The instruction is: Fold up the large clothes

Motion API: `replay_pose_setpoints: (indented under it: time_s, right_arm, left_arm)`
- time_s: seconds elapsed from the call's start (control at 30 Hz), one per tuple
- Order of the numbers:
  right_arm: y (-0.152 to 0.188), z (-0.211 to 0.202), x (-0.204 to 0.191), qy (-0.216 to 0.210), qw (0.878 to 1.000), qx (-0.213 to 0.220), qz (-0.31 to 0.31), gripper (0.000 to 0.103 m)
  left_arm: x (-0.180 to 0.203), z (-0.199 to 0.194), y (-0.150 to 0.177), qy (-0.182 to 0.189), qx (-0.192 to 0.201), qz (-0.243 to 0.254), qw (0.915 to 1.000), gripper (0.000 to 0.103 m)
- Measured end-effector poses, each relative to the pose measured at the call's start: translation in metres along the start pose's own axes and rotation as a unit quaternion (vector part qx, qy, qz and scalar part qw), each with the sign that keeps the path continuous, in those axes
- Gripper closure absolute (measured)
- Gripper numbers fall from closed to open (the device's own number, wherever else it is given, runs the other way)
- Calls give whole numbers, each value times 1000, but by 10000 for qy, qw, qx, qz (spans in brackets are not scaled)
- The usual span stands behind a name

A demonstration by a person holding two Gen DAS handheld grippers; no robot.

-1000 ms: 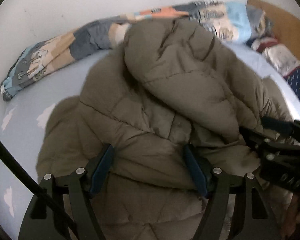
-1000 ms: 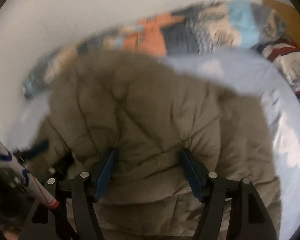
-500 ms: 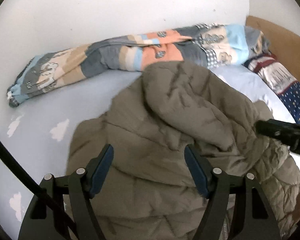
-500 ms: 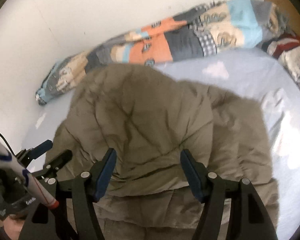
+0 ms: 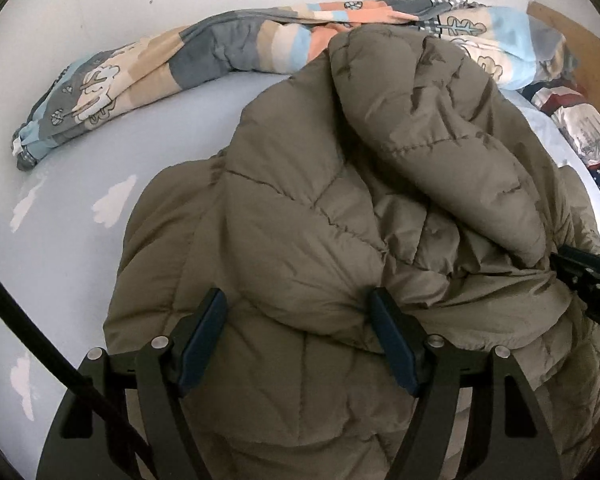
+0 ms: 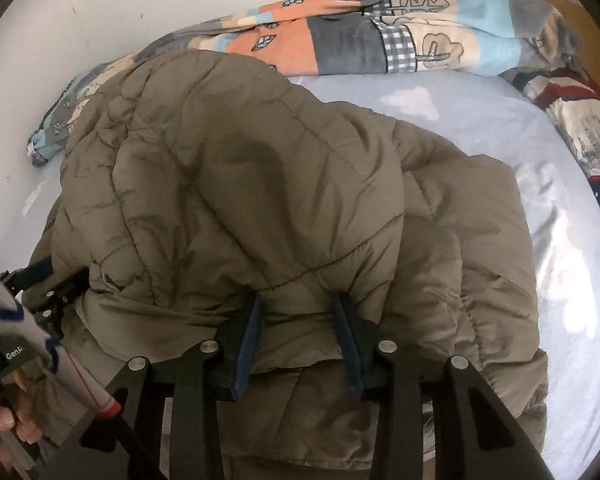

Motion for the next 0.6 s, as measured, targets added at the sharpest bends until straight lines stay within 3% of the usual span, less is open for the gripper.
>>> replay_pose_setpoints:
  time_s: [0.1,0.2,0.3,0.47,0.6]
  right_arm:
    - [-4,-12,0,-48,9999,119,88,62]
    - [-19,-41,-7,-212,9978,619,120,62]
    - [-27,-54,-22,-410,9956,846,-14,62]
    - [-14,-32,-43,-502,9973,492,-220,62]
    - [1,-9,-43,-649,9977,153,-89,61]
  left_arm:
    - [2,-19,-7,99,209,-93,9997,30]
    - [13,-41,-17,261,592,-41,9979,30]
    - [30,-46,-13,460,633,148,9968,30]
    - [39,-16,8,314,107,308,9990,30]
    - [42,-10,12,141,60,356,9992,30]
Point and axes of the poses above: each gripper's, at about its wrist camera, not at the fingertips, and z roughly the way its jaws point, x to its right, y to its underside, the point moved 9 cm from there along z, roughly the way its jaws point, and after that the axes turned 10 degrees about -z, right-handed, at the moved point
